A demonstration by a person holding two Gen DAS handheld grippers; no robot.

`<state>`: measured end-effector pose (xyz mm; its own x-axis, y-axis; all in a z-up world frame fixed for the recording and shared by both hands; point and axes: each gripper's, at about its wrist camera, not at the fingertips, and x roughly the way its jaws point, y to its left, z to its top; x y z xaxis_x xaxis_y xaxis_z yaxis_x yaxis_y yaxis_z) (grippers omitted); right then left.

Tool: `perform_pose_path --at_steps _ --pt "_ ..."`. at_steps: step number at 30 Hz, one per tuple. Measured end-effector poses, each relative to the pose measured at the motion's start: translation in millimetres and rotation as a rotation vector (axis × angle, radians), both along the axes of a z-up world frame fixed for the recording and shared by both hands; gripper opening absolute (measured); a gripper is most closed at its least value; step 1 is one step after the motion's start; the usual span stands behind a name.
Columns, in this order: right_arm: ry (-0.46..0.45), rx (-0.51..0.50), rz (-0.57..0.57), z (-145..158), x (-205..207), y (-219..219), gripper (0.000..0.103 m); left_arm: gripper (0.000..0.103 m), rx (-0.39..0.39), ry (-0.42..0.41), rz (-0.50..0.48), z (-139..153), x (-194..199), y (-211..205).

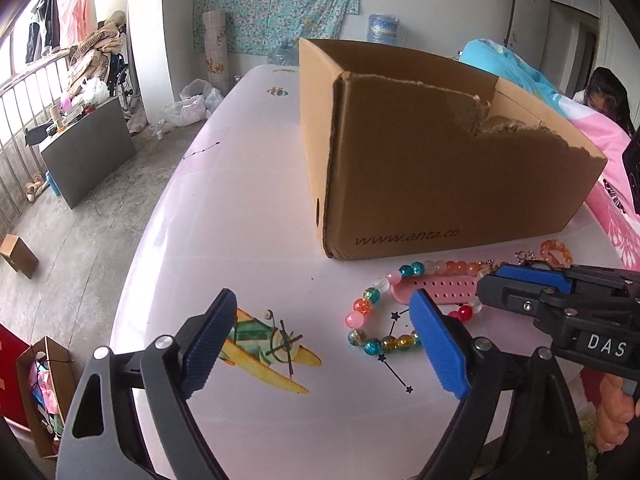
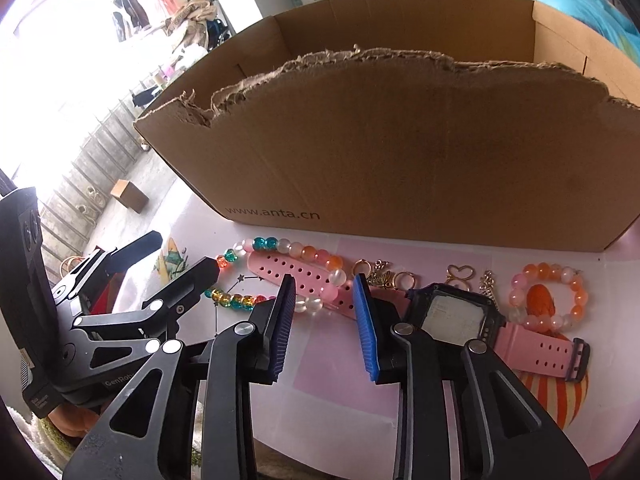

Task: Organize jewelry
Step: 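Close the left tool on the multicolour bead bracelet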

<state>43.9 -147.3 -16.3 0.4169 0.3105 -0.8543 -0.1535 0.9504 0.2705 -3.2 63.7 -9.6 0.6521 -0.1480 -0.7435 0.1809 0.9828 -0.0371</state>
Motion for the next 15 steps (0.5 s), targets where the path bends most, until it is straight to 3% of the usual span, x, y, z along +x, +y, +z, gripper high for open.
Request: perform_pose_path --at_steps 5,8,11,15 --pt "-0.02 -0.045 0.019 1.3 4.3 17.4 0.026 0.058 0.027 0.025 -0.032 -9.7 4.5 -8.2" --pt "-0.036 -0.077 0.024 0.8 4.6 27.5 0.022 0.051 0.077 0.008 -0.044 -10.9 6.8 -16.3" --pt "-0.05 -0.103 0.032 -0.2 5.2 37.5 0.018 0.045 0.079 -0.001 -0.059 -10.5 8.1 -21.9" --pt "-0.049 -0.098 0.04 1.2 0.8 41.7 0.008 0.021 0.061 0.003 -0.078 -9.4 8.0 -26.4"
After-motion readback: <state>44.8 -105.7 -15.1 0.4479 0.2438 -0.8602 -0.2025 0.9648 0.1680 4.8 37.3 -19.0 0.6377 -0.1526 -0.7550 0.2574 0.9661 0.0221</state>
